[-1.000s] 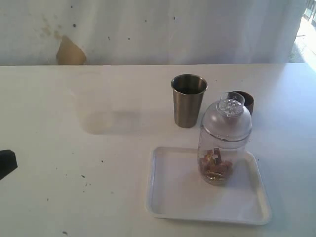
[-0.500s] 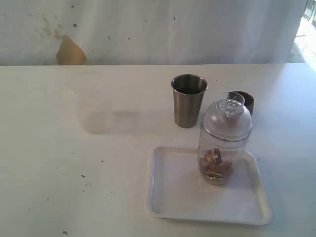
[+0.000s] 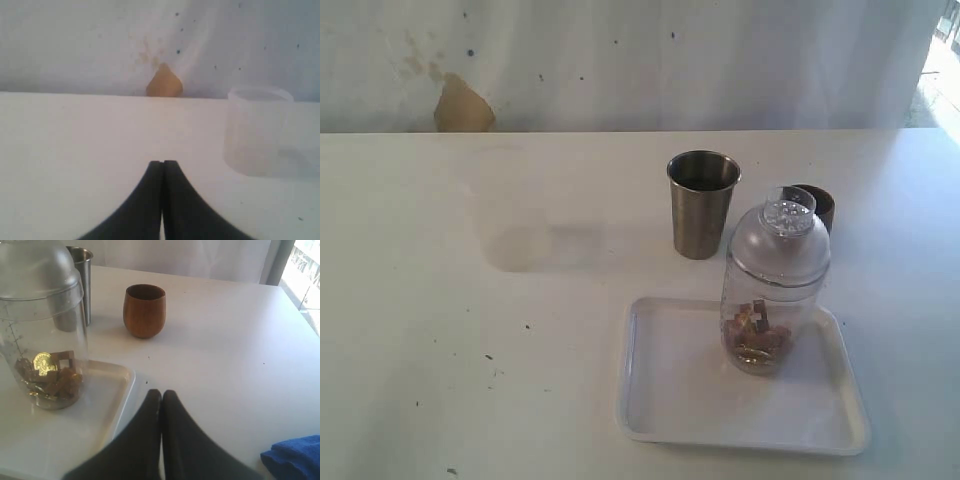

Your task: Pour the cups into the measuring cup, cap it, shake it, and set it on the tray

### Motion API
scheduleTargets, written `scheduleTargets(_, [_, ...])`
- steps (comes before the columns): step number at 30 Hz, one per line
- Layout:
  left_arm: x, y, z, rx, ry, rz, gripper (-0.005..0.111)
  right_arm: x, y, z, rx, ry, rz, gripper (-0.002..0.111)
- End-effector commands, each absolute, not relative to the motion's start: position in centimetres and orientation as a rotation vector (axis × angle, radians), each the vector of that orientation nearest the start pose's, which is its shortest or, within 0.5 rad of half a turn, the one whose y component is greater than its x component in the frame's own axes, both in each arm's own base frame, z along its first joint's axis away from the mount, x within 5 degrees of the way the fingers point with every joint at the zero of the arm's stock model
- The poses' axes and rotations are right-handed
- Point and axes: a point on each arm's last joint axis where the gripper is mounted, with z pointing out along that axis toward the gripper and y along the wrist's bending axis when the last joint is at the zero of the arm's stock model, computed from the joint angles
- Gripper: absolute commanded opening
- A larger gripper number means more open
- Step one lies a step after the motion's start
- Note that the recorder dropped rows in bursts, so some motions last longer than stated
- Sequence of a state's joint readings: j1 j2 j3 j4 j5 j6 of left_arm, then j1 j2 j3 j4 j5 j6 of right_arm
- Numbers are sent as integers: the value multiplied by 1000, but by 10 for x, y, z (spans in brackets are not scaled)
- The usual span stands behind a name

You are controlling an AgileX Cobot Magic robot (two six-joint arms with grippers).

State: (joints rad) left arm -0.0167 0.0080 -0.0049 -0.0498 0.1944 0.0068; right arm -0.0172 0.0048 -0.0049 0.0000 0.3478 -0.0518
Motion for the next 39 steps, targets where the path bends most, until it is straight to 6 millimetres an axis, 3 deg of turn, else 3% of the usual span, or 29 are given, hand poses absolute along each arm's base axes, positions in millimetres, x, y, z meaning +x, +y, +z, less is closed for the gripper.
scheduleTargets(1, [55, 1, 192, -51, 1718, -11, 0, 53, -1, 182, -24, 1828, -46, 0])
scheduleTargets(39, [55, 2, 192, -25, 1717, 38, 0, 53, -1, 182, -24, 1828, -46, 0])
